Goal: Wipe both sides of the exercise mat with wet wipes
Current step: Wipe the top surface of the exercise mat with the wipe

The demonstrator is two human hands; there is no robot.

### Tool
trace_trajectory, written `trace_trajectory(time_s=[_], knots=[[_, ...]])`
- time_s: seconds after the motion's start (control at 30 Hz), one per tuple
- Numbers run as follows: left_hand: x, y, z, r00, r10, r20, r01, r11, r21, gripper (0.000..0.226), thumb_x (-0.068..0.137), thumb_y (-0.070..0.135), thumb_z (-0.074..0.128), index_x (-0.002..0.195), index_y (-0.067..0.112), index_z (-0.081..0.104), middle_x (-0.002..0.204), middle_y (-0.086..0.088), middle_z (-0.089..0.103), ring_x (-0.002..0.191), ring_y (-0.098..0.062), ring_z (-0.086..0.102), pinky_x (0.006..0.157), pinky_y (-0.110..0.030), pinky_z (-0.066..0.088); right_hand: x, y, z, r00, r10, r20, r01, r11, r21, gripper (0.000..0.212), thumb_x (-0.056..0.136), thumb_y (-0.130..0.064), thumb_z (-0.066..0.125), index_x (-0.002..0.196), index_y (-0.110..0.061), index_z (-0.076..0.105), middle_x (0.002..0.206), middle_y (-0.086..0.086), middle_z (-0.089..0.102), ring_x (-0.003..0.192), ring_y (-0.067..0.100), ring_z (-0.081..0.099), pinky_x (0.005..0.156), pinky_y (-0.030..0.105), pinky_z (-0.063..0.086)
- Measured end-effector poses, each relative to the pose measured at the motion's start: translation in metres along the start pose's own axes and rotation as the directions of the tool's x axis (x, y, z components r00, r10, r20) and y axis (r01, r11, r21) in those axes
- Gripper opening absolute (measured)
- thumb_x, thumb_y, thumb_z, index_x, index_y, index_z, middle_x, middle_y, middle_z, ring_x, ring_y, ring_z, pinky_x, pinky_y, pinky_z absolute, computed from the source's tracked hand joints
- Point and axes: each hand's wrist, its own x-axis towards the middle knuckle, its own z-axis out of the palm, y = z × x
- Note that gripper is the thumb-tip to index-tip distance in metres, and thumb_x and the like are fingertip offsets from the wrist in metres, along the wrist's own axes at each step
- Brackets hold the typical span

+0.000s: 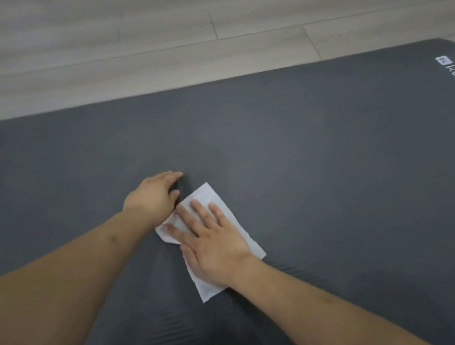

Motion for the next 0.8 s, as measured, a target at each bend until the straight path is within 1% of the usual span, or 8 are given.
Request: trace_trajectory(time_s=[0.1, 0.23, 0.4, 0.47, 0.53, 0.6, 0.7, 0.8], knots=[[-0.041, -0.031, 0.006, 0.986, -0.065, -0.155, 0.055, 0.996, -0.066, 0.044, 0.105, 0.029, 0.042, 0.148, 0.033, 0.045, 0.151, 0.006, 0.048, 0.138, -0.024, 0.043, 0.104, -0.05, 0.045, -0.001, -0.026, 0.01, 0.995, -0.102, 0.003, 0.102, 0.994, -0.025, 0.056, 0.107, -0.043, 0.021, 0.162, -0.044, 0.016, 0.174, -0.001, 0.005, 0.16, 0.025, -0.007, 0.128, 0.052, -0.005], [-0.094, -0.071, 0.019, 0.957, -0.184, -0.226, 0.175, 0.983, -0.063, 0.043, 0.105, 0.03, 0.044, 0.148, 0.029, 0.047, 0.151, 0.003, 0.044, 0.142, -0.025, 0.035, 0.107, -0.053, 0.039, 0.005, -0.008, 0.004, 0.99, -0.142, 0.024, 0.144, 0.987, -0.075, 0.054, 0.108, -0.045, 0.017, 0.162, -0.049, 0.01, 0.174, -0.006, 0.001, 0.16, 0.019, -0.008, 0.128, 0.047, -0.005], [-0.142, -0.115, 0.034, 0.888, -0.405, -0.218, 0.391, 0.914, -0.109, 0.045, 0.107, 0.038, 0.038, 0.151, 0.04, 0.036, 0.163, 0.003, 0.024, 0.154, -0.025, 0.013, 0.115, -0.07, 0.021, 0.059, 0.023, -0.022, 0.989, 0.149, -0.024, -0.149, 0.988, -0.031, 0.056, 0.107, -0.046, 0.011, 0.161, -0.051, 0.003, 0.173, -0.011, -0.009, 0.158, 0.014, -0.015, 0.127, 0.043, -0.01], [-0.155, -0.128, 0.04, 0.882, -0.443, -0.162, 0.429, 0.896, -0.114, 0.048, 0.108, 0.042, 0.035, 0.155, 0.044, 0.027, 0.168, 0.005, 0.011, 0.156, -0.024, 0.002, 0.114, -0.075, 0.015, 0.073, 0.026, -0.023, 0.984, 0.175, -0.024, -0.176, 0.983, -0.058, 0.057, 0.106, -0.045, 0.011, 0.162, -0.05, 0.003, 0.173, -0.01, -0.009, 0.159, 0.017, -0.014, 0.127, 0.045, -0.009], [-0.159, -0.137, 0.043, 0.909, -0.407, -0.09, 0.4, 0.912, -0.088, 0.052, 0.108, 0.044, 0.032, 0.158, 0.045, 0.018, 0.17, 0.009, 0.0, 0.157, -0.023, -0.006, 0.114, -0.077, 0.01, 0.072, 0.022, -0.018, 0.987, 0.161, -0.002, -0.161, 0.983, -0.089, 0.056, 0.106, -0.045, 0.01, 0.161, -0.05, 0.0, 0.173, -0.009, -0.011, 0.159, 0.019, -0.014, 0.128, 0.046, -0.009], [-0.157, -0.143, 0.04, 0.925, -0.377, -0.041, 0.372, 0.923, -0.098, 0.055, 0.108, 0.044, 0.035, 0.159, 0.044, 0.015, 0.17, 0.009, -0.004, 0.156, -0.023, -0.01, 0.112, -0.079, 0.008, 0.062, 0.014, -0.012, 0.995, 0.098, 0.013, -0.096, 0.989, -0.111, 0.056, 0.107, -0.044, 0.012, 0.161, -0.051, -0.002, 0.173, -0.009, -0.011, 0.159, 0.02, -0.014, 0.128, 0.046, -0.009], [-0.161, -0.147, 0.039, 0.942, -0.335, -0.028, 0.329, 0.937, -0.118, 0.057, 0.108, 0.042, 0.038, 0.16, 0.043, 0.015, 0.17, 0.007, -0.005, 0.156, -0.026, -0.011, 0.111, -0.079, 0.006, 0.034, -0.015, -0.004, 0.993, -0.101, 0.055, 0.108, 0.986, -0.13, 0.056, 0.108, -0.042, 0.013, 0.162, -0.048, 0.001, 0.173, -0.007, -0.008, 0.159, 0.023, -0.012, 0.128, 0.048, -0.006], [-0.175, -0.152, 0.049, 0.957, -0.28, -0.075, 0.269, 0.955, -0.123, 0.053, 0.109, 0.039, 0.036, 0.16, 0.041, 0.02, 0.171, 0.005, -0.003, 0.157, -0.026, -0.01, 0.116, -0.074, 0.002, -0.014, -0.058, 0.013, 0.941, -0.312, 0.127, 0.33, 0.932, -0.151, 0.056, 0.109, -0.042, 0.018, 0.164, -0.044, 0.007, 0.173, -0.004, -0.007, 0.159, 0.026, -0.012, 0.128, 0.051, -0.006]])
